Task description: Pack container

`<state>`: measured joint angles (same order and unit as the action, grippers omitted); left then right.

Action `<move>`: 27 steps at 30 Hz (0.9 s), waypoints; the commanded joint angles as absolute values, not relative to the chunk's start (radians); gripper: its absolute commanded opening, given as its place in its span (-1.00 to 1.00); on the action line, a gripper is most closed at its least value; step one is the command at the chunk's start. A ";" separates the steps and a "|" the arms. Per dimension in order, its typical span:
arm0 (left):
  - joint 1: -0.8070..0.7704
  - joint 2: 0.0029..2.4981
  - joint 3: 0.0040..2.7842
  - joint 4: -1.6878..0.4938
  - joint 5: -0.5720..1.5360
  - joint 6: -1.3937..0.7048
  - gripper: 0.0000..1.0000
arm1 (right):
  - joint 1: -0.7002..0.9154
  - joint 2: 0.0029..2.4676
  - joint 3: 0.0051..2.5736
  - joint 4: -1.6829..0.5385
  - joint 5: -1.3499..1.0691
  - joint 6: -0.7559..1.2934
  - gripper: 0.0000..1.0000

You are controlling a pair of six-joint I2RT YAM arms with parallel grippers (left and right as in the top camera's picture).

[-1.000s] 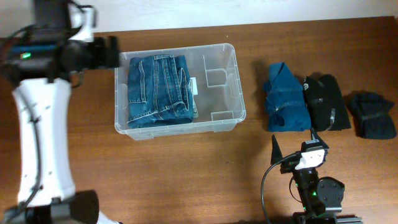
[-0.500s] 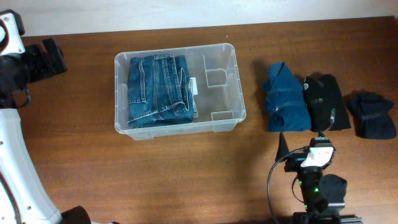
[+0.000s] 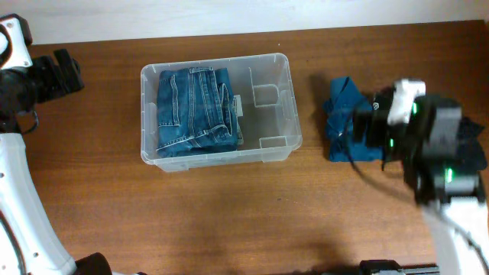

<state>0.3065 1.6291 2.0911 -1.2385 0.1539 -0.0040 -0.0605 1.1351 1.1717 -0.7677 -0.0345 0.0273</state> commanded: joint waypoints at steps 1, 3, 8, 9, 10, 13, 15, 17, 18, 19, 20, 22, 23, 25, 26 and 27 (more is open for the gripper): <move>0.311 1.623 2.109 -1.240 0.161 -0.014 0.99 | -0.068 1.296 1.300 -0.814 -0.052 0.038 0.97; 0.311 1.623 2.108 -1.240 0.161 -0.014 0.99 | -0.068 1.385 1.320 -0.815 -0.045 0.026 0.96; 0.311 1.624 2.108 -1.243 0.161 -0.014 0.99 | -0.068 1.542 1.320 -0.833 -0.020 -0.026 0.97; 0.311 1.624 2.108 -1.243 0.161 -0.014 0.99 | -0.068 1.573 1.320 -0.838 -0.008 -0.026 0.97; 0.311 1.624 2.108 -1.243 0.161 -0.014 0.99 | -0.068 1.605 1.320 -0.840 0.001 -0.025 0.97; 0.311 1.626 2.108 -1.243 0.161 -0.014 0.99 | -0.069 1.704 1.320 -0.840 0.005 -0.024 0.97; 0.311 1.630 2.108 -1.243 0.161 -0.014 0.99 | -0.073 1.742 1.320 -0.834 0.008 -0.008 0.97; 0.311 1.637 2.108 -1.243 0.162 -0.014 0.99 | -0.081 1.782 1.320 -0.826 0.012 0.015 0.97; 0.311 1.643 2.108 -1.243 0.162 -0.014 0.99 | -0.092 1.811 1.320 -0.818 0.012 0.028 0.97; 0.311 1.646 2.108 -1.243 0.162 -0.015 0.99 | -0.097 1.826 1.320 -0.812 0.012 0.038 0.97; 0.311 1.653 2.108 -1.244 0.162 -0.015 0.99 | -0.107 1.848 1.320 -0.804 0.011 0.043 0.97; 0.310 1.665 2.108 -1.244 0.162 -0.014 0.99 | -0.120 1.882 1.320 -0.791 0.010 0.047 0.96; 0.311 1.671 2.108 -1.244 0.162 -0.014 0.99 | -0.127 1.903 1.320 -0.782 0.007 0.047 0.97; 0.311 1.681 2.108 -1.244 0.162 -0.014 0.99 | -0.133 1.932 1.320 -0.769 0.008 0.046 0.97; 0.311 1.685 2.108 -1.243 0.162 -0.014 0.99 | -0.134 1.944 1.320 -0.761 0.008 0.046 0.97; 0.311 1.687 2.108 -1.243 0.162 -0.014 0.99 | -0.134 1.956 1.320 -0.752 0.007 0.046 0.97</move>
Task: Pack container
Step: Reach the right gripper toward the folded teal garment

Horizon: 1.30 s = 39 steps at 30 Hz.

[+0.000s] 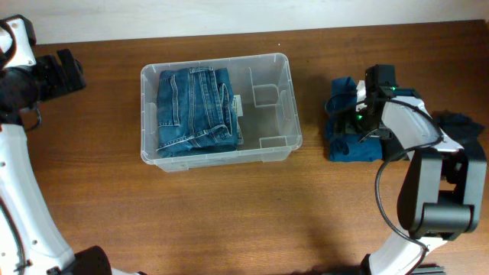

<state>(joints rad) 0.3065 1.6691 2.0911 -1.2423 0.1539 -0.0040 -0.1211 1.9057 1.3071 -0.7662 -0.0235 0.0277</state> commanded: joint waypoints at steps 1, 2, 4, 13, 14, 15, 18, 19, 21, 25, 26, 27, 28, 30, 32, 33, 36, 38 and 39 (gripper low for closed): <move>0.311 1.689 2.108 -1.243 0.162 -0.014 0.99 | -0.134 1.969 1.320 -0.744 -0.002 0.046 0.97; 0.311 1.689 2.108 -1.243 0.162 -0.014 0.99 | -0.134 1.978 1.320 -0.740 -0.015 0.046 0.98; 0.311 1.689 2.108 -1.243 0.162 -0.014 0.99 | -0.131 1.994 1.319 -0.735 -0.040 0.042 0.68; 0.311 1.689 2.108 -1.243 0.162 -0.014 0.99 | -0.130 2.009 1.320 -0.754 -0.071 0.038 -0.92; 0.311 1.689 2.108 -1.243 0.162 -0.014 0.99 | -0.130 2.007 1.325 -0.767 -0.071 0.038 -0.92; 0.311 1.689 2.108 -1.243 0.162 -0.014 0.99 | -0.130 2.006 1.332 -0.781 -0.070 0.038 -0.92; 0.311 1.689 2.108 -1.243 0.162 -0.014 0.99 | -0.130 1.990 1.417 -0.895 -0.071 0.039 -0.92; 0.311 1.689 2.108 -1.242 0.162 -0.014 0.99 | -0.130 1.984 1.448 -0.930 -0.071 0.039 -0.92; 0.311 1.689 2.108 -1.242 0.162 -0.014 0.99 | -0.130 1.972 1.537 -1.026 -0.076 0.039 -0.92; 0.311 1.689 2.108 -1.242 0.162 -0.014 0.99 | -0.130 1.962 1.777 -1.250 -0.197 0.039 -0.92; 0.311 1.689 2.108 -1.242 0.162 -0.014 0.99 | -0.128 1.962 1.846 -1.304 -0.227 0.039 -0.92; 0.311 1.689 2.108 -1.242 0.162 -0.014 0.99 | -0.124 1.962 1.904 -1.347 -0.244 0.039 -0.92; 0.311 1.689 2.108 -1.242 0.162 -0.014 0.99 | -0.118 1.962 1.970 -1.391 -0.261 0.039 -0.92; 0.311 1.689 2.108 -1.241 0.162 -0.014 0.99 | -0.098 1.962 2.084 -1.460 -0.289 0.039 -0.92; 0.311 1.689 2.108 -1.238 0.162 -0.014 0.99 | -0.065 1.962 2.191 -1.511 -0.317 0.040 -0.92; 0.311 1.689 2.108 -1.238 0.162 -0.014 0.99 | -0.044 1.962 2.235 -1.526 -0.324 0.044 -0.92; 0.311 1.689 2.108 -1.239 0.162 -0.014 0.99 | 0.026 1.962 2.321 -1.536 -0.329 0.091 -0.92; 0.311 1.689 2.108 -1.239 0.162 -0.014 0.99 | 0.089 1.962 2.348 -1.517 -0.329 0.130 -0.92; 0.311 1.689 2.108 -1.239 0.162 -0.014 0.99 | 0.118 1.962 2.349 -1.501 -0.329 0.153 -0.92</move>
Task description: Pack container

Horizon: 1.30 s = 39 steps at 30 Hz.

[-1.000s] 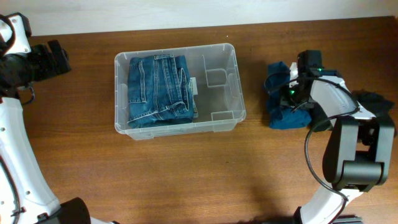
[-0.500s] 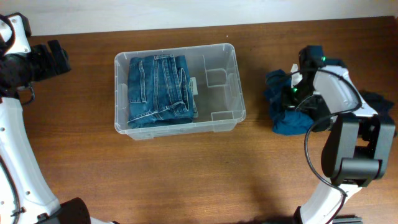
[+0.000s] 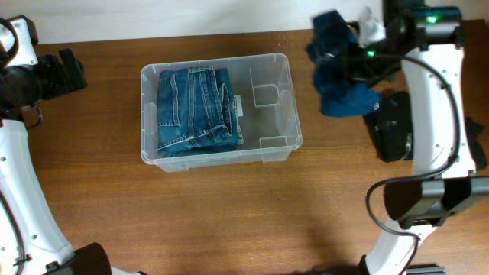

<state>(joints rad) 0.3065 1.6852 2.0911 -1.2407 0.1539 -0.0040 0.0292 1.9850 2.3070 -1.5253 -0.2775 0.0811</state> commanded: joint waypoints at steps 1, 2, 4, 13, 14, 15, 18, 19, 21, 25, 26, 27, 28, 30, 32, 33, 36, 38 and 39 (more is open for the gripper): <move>0.311 1.689 2.108 -1.239 0.162 -0.014 0.99 | 0.146 1.963 2.348 -1.487 -0.326 0.178 -0.92; 0.311 1.689 2.108 -1.239 0.162 -0.014 0.99 | 0.174 1.967 2.348 -1.475 -0.310 0.205 -0.92; 0.311 1.689 2.108 -1.239 0.162 -0.014 0.99 | 0.229 1.975 2.344 -1.451 -0.234 0.271 -0.92; 0.311 1.689 2.108 -1.239 0.162 -0.014 0.99 | 0.456 2.018 2.283 -1.421 0.154 0.567 -0.92; 0.311 1.689 2.108 -1.239 0.162 -0.014 0.99 | 0.471 2.021 2.273 -1.414 0.178 0.583 -0.92; 0.311 1.689 2.108 -1.239 0.162 -0.014 0.99 | 0.488 2.027 2.258 -1.396 0.197 0.589 -0.92; 0.311 1.689 2.108 -1.239 0.162 -0.015 0.99 | 0.520 2.040 2.212 -1.330 0.203 0.593 -0.92; 0.311 1.689 2.108 -1.239 0.162 -0.014 0.99 | 0.531 2.049 2.193 -1.306 0.203 0.607 -0.92; 0.311 1.689 2.108 -1.239 0.162 -0.014 0.99 | 0.539 2.060 2.164 -1.279 0.203 0.626 -0.92; 0.311 1.689 2.108 -1.239 0.162 -0.014 0.99 | 0.543 2.083 2.108 -1.262 0.204 0.645 -0.92; 0.311 1.689 2.108 -1.239 0.162 -0.014 0.99 | 0.543 2.085 2.094 -1.255 0.204 0.645 -0.92; 0.311 1.689 2.108 -1.239 0.162 -0.014 0.99 | 0.542 2.085 2.075 -1.238 0.204 0.645 -0.92; 0.311 1.689 2.108 -1.239 0.162 -0.014 0.99 | 0.542 2.085 2.055 -1.218 0.205 0.645 -0.92; 0.311 1.689 2.108 -1.239 0.162 -0.014 0.99 | 0.542 2.085 2.024 -1.183 0.207 0.645 -0.92; 0.311 1.689 2.108 -1.239 0.162 -0.014 0.99 | 0.542 2.085 1.991 -1.146 0.206 0.645 -0.92; 0.311 1.689 2.108 -1.239 0.162 -0.014 0.99 | 0.542 2.085 1.982 -1.136 0.206 0.645 -0.92; 0.311 1.689 2.108 -1.239 0.162 -0.014 0.99 | 0.542 2.085 1.954 -1.105 0.207 0.644 -0.73; 0.311 1.689 2.108 -1.239 0.162 -0.014 0.99 | 0.542 2.085 1.948 -1.098 0.210 0.643 -0.35; 0.311 1.689 2.108 -1.239 0.162 -0.014 0.99 | 0.542 2.085 1.947 -1.098 0.218 0.643 -0.27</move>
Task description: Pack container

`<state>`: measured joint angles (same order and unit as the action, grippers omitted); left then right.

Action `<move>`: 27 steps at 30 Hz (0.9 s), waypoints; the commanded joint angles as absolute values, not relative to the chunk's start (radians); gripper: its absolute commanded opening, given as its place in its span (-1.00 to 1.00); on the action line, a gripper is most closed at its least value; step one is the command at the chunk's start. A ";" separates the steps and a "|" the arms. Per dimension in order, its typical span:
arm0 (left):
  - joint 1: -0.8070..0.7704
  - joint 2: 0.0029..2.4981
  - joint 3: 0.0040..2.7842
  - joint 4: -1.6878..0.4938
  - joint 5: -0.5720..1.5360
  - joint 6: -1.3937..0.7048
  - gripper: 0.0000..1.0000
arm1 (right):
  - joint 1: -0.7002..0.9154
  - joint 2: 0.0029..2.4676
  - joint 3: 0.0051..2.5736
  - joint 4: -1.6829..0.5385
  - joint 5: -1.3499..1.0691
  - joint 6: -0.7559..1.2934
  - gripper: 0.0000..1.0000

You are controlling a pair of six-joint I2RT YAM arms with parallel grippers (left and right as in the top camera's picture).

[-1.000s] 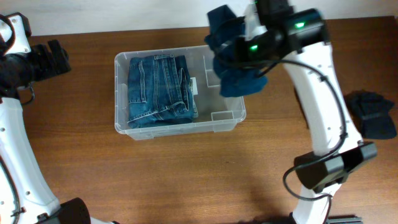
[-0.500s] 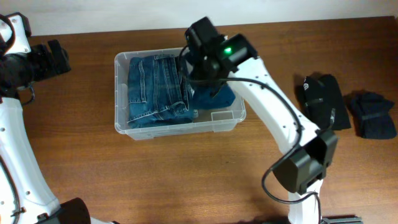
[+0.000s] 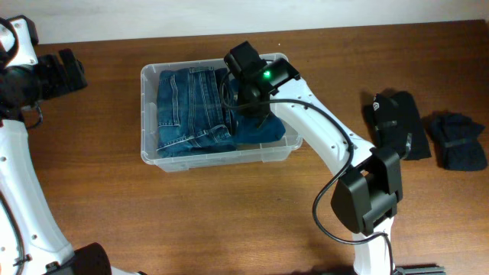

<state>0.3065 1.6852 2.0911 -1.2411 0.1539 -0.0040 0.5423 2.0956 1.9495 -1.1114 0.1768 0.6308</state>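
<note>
A clear plastic container stands in the middle of the table. Folded light-blue jeans fill its left half. A dark blue garment lies in its right half, against the jeans. My right gripper reaches down into the container right above that garment; its wrist hides the fingers. My left gripper hovers at the far left of the table, well away from the container, open with nothing in it.
A black folded garment and a smaller dark blue one lie on the table at the right. The right arm stretches from the front right across to the container.
My right gripper was raised over the back right of the table with the dark blue garment hanging from it. Now it is down in the container, and the garment lies in the right half.
My right gripper hovered over a dark blue pile at the right, then was down on it. Then it held the blue garment high at the back right, uncovering a black garment. Now the garment lies in the container beside the jeans. The left arm stayed put.
</note>
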 commanded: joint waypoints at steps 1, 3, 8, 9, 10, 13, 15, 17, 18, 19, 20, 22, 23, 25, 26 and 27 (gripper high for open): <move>0.311 1.689 2.108 -1.239 0.162 -0.014 0.99 | 0.542 2.085 1.947 -1.097 0.223 0.638 -0.20; 0.311 1.689 2.108 -1.239 0.162 -0.014 0.99 | 0.542 2.085 1.947 -1.084 0.222 0.608 -0.09; 0.311 1.689 2.108 -1.240 0.162 -0.014 0.99 | 0.542 2.083 1.954 -1.057 0.218 0.554 0.14; 0.311 1.689 2.108 -1.240 0.162 -0.014 0.99 | 0.542 2.083 1.963 -1.058 0.218 0.544 0.24; 0.311 1.689 2.108 -1.240 0.162 -0.014 0.99 | 0.542 2.082 1.971 -1.058 0.218 0.529 0.33; 0.311 1.689 2.108 -1.239 0.162 -0.014 0.99 | 0.542 2.077 2.006 -1.061 0.214 0.496 0.39; 0.311 1.689 2.108 -1.240 0.162 -0.014 0.99 | 0.542 2.074 2.035 -1.074 0.213 0.481 0.39; 0.311 1.689 2.108 -1.239 0.162 -0.014 0.99 | 0.542 2.072 2.067 -1.102 0.214 0.475 0.39; 0.311 1.689 2.108 -1.239 0.162 -0.014 0.99 | 0.541 2.072 2.092 -1.127 0.214 0.474 0.39; 0.311 1.689 2.108 -1.239 0.162 -0.014 0.99 | 0.537 2.071 2.115 -1.149 0.214 0.475 0.39; 0.311 1.689 2.108 -1.239 0.162 -0.014 0.99 | 0.534 2.070 2.144 -1.174 0.214 0.474 0.38; 0.311 1.689 2.108 -1.239 0.162 -0.014 0.99 | 0.519 2.066 2.217 -1.236 0.213 0.453 0.44; 0.311 1.689 2.108 -1.239 0.162 -0.014 0.99 | 0.506 2.064 2.260 -1.273 0.213 0.443 0.50; 0.311 1.689 2.108 -1.239 0.162 -0.014 0.99 | 0.473 2.061 2.355 -1.359 0.214 0.415 0.58; 0.311 1.689 2.108 -1.239 0.162 -0.014 0.99 | 0.454 2.061 2.396 -1.399 0.214 0.394 0.62; 0.311 1.689 2.108 -1.239 0.162 -0.014 0.99 | 0.427 2.061 2.444 -1.447 0.214 0.370 0.65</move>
